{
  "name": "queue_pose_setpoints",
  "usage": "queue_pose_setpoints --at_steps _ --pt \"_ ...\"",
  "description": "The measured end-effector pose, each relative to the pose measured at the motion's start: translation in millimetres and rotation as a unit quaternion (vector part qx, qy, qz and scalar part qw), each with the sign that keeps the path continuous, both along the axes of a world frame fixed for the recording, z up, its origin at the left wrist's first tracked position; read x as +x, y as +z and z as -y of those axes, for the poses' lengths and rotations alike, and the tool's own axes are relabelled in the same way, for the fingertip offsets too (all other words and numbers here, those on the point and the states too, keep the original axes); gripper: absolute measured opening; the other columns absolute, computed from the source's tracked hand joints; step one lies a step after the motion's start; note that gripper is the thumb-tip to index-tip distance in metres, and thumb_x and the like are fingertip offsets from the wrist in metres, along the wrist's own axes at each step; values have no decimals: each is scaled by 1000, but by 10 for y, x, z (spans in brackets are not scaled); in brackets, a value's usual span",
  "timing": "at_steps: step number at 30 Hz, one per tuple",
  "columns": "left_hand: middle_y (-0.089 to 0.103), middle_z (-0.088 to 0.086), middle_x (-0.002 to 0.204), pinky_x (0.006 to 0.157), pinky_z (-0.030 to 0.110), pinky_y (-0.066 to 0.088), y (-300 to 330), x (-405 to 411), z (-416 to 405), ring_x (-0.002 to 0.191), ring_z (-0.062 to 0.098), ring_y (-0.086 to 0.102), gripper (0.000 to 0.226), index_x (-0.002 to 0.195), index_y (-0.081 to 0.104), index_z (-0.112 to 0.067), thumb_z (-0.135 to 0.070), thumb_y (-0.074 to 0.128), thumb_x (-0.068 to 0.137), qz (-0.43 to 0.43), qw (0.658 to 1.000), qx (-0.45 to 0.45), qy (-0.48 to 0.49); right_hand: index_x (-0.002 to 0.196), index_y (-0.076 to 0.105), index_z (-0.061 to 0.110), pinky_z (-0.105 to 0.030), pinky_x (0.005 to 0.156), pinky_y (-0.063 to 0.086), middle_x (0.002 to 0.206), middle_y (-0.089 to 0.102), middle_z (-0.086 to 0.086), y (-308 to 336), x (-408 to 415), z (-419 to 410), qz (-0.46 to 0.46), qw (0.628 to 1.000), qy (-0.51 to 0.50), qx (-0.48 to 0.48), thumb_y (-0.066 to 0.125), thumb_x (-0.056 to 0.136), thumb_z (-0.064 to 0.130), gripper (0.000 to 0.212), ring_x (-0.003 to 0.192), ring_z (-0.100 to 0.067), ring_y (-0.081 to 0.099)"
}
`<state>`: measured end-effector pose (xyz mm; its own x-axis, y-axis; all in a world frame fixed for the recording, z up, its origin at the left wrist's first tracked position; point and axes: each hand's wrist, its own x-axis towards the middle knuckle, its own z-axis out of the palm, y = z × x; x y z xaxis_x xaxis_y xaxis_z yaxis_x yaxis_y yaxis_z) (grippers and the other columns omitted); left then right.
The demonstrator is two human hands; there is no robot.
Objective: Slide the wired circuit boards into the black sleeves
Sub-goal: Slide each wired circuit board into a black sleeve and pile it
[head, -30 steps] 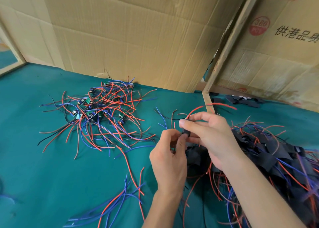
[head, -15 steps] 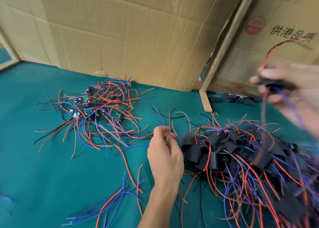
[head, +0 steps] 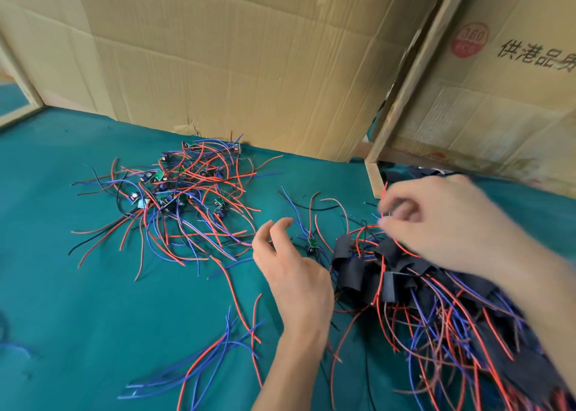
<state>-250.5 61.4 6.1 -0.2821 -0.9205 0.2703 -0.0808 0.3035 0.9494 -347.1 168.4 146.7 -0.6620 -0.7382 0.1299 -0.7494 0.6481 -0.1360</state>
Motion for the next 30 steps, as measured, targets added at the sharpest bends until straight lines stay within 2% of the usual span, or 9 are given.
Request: queue_pose_setpoints --at_steps 3,7,12,14,16,19,22,25,30 --pt "44 11 121 101 42 42 3 9 13 111 34 48 64 120 58 -3 14 35 62 -16 1000 11 -9 102 69 30 -38 87 54 92 72 12 -325 155 475 57 990 114 61 64 82 35 22 99 -19 64" --pt "48 5 105 87 35 43 -5 12 41 99 24 51 48 106 59 -7 4 36 65 -35 999 25 1 114 63 24 -42 86 54 112 65 -7 -741 85 867 38 984 82 152 68 86 37 31 109 -34 61" --pt "60 1 82 77 44 48 -79 -29 72 78 26 57 29 86 54 -13 14 50 77 -39 998 55 -12 90 72 29 -20 71 50 81 74 7 -642 -138 796 183 983 18 -22 76 79 20 16 87 -16 66" --pt "63 -4 74 71 43 51 -88 -35 64 71 23 63 23 84 56 -19 3 51 86 -43 996 71 -34 92 72 21 -20 67 52 78 78 -1 -475 -185 700 310 939 -17 -144 73 84 11 13 76 -16 71" --pt "66 -5 70 61 35 52 -59 -26 40 62 17 66 16 83 59 -25 -17 49 92 -75 990 95 -69 101 68 8 -26 63 58 89 78 -16 -345 -192 590 450 854 -38 -260 63 90 -3 16 72 -21 74" --pt "70 -4 73 51 37 54 2 -2 20 60 20 67 30 87 67 -33 -49 42 94 -113 974 132 -146 112 60 0 -34 69 63 99 75 -27 -301 -121 464 555 785 -36 -272 54 92 -14 24 74 -28 74" --pt "67 5 68 50 42 54 -9 -5 37 60 26 61 47 85 70 -18 -56 44 94 -102 966 126 -200 112 58 -3 -43 80 61 101 74 -29 -405 -21 402 563 805 -13 -186 54 90 -17 26 80 -31 71" --pt "52 4 59 53 41 41 -49 -19 74 59 14 43 46 72 59 -5 -44 50 95 -80 972 98 -197 111 54 -2 -34 69 60 94 76 -25 -467 10 400 508 853 29 -114 60 91 -10 23 70 -25 68" --pt "71 2 66 54 29 53 -91 -55 75 56 8 61 29 77 67 -10 -19 56 102 -85 966 130 -206 92 67 20 -25 53 54 70 76 3 -246 -471 534 270 959 88 6 73 88 21 7 58 -15 72"
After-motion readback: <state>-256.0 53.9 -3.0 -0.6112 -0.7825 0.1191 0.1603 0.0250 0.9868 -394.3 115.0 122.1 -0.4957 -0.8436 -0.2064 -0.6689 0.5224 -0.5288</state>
